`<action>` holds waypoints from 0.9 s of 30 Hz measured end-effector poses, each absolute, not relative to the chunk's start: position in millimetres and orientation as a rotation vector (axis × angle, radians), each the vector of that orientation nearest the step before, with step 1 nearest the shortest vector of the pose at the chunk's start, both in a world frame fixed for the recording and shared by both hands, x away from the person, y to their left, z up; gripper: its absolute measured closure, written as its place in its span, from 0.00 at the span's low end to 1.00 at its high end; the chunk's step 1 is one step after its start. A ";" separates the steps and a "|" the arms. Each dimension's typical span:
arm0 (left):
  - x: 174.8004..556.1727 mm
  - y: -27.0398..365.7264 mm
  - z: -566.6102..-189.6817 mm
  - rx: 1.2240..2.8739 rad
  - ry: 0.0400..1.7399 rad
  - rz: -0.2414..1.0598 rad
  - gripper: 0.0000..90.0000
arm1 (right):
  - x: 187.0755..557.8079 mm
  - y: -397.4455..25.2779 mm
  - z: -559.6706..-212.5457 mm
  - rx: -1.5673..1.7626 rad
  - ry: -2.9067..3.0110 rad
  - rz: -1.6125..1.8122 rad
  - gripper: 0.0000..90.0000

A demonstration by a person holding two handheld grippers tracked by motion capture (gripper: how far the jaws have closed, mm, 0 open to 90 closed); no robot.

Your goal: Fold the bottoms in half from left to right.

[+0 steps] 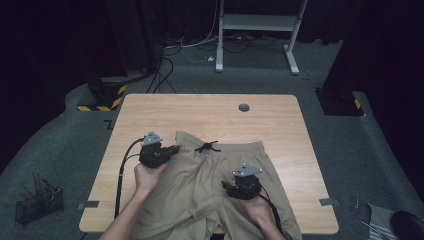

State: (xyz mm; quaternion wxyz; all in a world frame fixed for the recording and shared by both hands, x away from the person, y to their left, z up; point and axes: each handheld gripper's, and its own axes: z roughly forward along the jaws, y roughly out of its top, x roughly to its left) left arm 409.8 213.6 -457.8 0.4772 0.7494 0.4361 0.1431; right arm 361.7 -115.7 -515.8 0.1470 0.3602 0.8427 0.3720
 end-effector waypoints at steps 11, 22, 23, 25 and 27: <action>424.2 209.4 -450.0 1.778 1.077 0.291 0.98 | 370.6 -101.0 -523.6 1.001 2.414 1.026 0.43; 445.9 199.5 -431.5 1.739 1.075 0.286 0.98 | 389.2 -86.2 -523.9 1.013 2.405 1.026 0.45; 449.7 198.3 -428.9 1.738 1.076 0.295 0.98 | 393.9 -82.2 -523.8 1.018 2.400 1.023 0.45; 451.6 197.8 -427.4 1.728 1.078 0.294 0.98 | 399.0 -78.0 -523.9 1.024 2.396 1.022 0.46; 457.5 195.0 -421.1 1.721 1.079 0.295 0.98 | 404.4 -73.7 -524.0 1.025 2.392 1.021 0.46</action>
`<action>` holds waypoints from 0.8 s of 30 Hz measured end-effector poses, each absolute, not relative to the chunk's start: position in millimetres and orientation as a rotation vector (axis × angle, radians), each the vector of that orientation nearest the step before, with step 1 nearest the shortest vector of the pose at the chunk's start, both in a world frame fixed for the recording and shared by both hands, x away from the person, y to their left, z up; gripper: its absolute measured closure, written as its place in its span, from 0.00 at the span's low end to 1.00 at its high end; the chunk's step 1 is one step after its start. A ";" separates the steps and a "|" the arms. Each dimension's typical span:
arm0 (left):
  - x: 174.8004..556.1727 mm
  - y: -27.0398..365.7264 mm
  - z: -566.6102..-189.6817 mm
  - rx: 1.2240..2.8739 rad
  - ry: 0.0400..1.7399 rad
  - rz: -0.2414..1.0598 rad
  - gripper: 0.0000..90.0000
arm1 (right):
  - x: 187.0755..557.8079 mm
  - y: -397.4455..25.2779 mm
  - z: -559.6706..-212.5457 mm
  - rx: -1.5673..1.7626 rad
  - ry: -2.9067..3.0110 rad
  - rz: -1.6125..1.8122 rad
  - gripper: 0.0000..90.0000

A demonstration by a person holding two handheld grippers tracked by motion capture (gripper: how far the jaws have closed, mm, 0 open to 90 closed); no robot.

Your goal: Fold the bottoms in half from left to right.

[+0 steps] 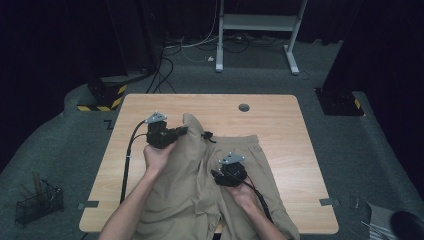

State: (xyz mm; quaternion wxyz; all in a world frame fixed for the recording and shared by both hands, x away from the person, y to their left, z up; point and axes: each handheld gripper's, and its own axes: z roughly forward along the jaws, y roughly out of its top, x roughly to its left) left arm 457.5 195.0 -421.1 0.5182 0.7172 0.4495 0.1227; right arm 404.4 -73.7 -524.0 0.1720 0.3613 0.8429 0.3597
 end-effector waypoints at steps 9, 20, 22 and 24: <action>456.5 170.0 -419.4 1.778 1.022 0.282 0.98 | 410.5 -72.8 -520.2 1.069 2.408 1.058 0.51; 454.7 152.4 -421.7 1.789 0.960 0.257 0.98 | 384.8 -93.0 -522.1 1.019 2.440 1.053 0.48; 453.3 146.9 -420.9 1.794 0.939 0.254 0.98 | 383.6 -90.4 -523.4 0.993 2.426 1.042 0.48; 453.1 141.2 -420.7 1.801 0.921 0.248 0.98 | 383.7 -90.6 -524.0 0.994 2.427 1.051 0.48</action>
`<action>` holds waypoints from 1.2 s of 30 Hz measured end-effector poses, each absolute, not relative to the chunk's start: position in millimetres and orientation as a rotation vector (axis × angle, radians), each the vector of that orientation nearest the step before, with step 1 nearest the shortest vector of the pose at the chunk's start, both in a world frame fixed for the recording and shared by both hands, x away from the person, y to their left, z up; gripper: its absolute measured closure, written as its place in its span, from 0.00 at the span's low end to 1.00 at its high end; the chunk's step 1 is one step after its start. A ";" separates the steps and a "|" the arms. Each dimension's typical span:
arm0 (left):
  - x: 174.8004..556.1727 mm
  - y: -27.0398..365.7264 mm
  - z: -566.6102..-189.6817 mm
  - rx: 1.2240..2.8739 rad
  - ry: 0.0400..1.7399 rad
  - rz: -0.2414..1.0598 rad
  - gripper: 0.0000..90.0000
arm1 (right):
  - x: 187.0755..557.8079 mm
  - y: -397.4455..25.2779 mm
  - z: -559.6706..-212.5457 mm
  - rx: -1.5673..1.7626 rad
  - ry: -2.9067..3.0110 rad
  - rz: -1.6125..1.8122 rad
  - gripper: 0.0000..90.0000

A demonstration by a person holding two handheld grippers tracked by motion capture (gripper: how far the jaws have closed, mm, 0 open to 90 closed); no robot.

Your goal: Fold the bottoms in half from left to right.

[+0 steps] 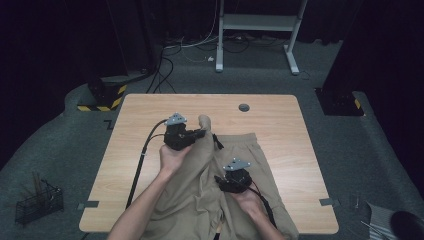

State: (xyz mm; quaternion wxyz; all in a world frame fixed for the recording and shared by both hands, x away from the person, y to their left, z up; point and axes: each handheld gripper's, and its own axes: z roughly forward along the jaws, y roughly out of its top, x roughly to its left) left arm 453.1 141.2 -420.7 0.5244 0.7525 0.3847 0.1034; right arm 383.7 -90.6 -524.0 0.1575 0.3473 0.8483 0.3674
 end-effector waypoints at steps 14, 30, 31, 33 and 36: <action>454.0 123.0 -427.2 1.838 0.896 0.236 0.98 | 381.4 -138.8 -509.0 1.096 2.381 1.044 0.45; 459.3 87.3 -437.3 1.851 0.868 0.165 0.98 | 380.2 -134.3 -523.7 1.046 2.378 1.024 0.45; 459.8 84.3 -438.1 1.855 0.865 0.160 0.98 | 380.1 -134.3 -523.6 1.047 2.379 1.024 0.45; 460.7 78.1 -439.7 1.860 0.857 0.152 0.98 | 380.1 -134.2 -523.7 1.046 2.377 1.024 0.45; 462.7 68.6 -444.0 1.876 0.849 0.142 0.97 | 380.0 -134.2 -523.7 1.046 2.377 1.023 0.45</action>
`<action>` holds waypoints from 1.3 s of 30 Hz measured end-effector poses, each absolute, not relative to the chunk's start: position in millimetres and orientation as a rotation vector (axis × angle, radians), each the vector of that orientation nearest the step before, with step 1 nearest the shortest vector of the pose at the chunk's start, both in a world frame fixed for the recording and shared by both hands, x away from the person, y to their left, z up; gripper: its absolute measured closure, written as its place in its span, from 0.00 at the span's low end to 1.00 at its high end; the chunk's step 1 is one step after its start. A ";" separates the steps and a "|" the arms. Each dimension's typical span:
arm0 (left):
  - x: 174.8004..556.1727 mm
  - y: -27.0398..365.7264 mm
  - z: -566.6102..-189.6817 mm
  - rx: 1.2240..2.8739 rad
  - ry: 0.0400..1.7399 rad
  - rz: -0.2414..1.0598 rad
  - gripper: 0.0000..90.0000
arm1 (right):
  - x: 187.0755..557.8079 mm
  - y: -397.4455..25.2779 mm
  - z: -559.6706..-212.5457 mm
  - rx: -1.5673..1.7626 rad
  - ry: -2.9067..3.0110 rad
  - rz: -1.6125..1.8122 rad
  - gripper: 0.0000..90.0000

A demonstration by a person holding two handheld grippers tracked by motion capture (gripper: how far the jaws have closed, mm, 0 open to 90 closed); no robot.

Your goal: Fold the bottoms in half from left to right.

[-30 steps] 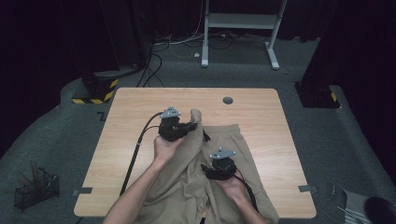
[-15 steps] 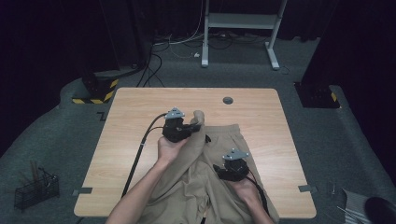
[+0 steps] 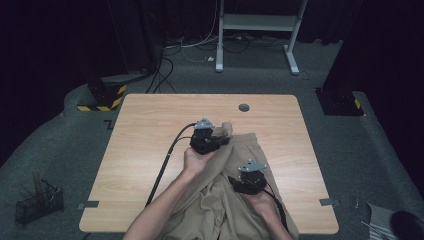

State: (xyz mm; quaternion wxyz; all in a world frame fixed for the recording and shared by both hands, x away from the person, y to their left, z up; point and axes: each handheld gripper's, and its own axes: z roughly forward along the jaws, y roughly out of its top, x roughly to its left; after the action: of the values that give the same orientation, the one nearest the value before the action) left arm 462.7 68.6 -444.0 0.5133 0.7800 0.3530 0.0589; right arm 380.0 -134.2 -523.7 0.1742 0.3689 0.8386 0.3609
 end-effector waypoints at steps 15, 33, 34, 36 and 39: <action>471.8 33.0 -481.3 1.980 0.867 0.107 0.96 | 380.1 -134.1 -523.8 1.046 2.371 1.019 0.44; 446.5 58.3 -457.1 1.949 0.845 0.194 0.53 | 380.0 -134.1 -523.7 1.058 2.366 1.016 0.44; 443.6 63.8 -455.0 1.944 0.848 0.193 0.51 | 380.1 -134.1 -523.7 1.058 2.366 1.016 0.44; 438.5 73.7 -452.9 1.943 0.856 0.188 0.47 | 380.0 -134.1 -523.7 1.058 2.366 1.016 0.44; 428.4 90.9 -453.9 1.966 0.876 0.209 0.42 | 379.9 -133.9 -523.7 1.062 2.364 1.015 0.44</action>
State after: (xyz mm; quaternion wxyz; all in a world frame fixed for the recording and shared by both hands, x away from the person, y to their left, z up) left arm 428.4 90.9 -453.9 0.4702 0.8025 0.3573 0.0853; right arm 379.9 -133.9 -523.7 0.1781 0.3754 0.8358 0.3589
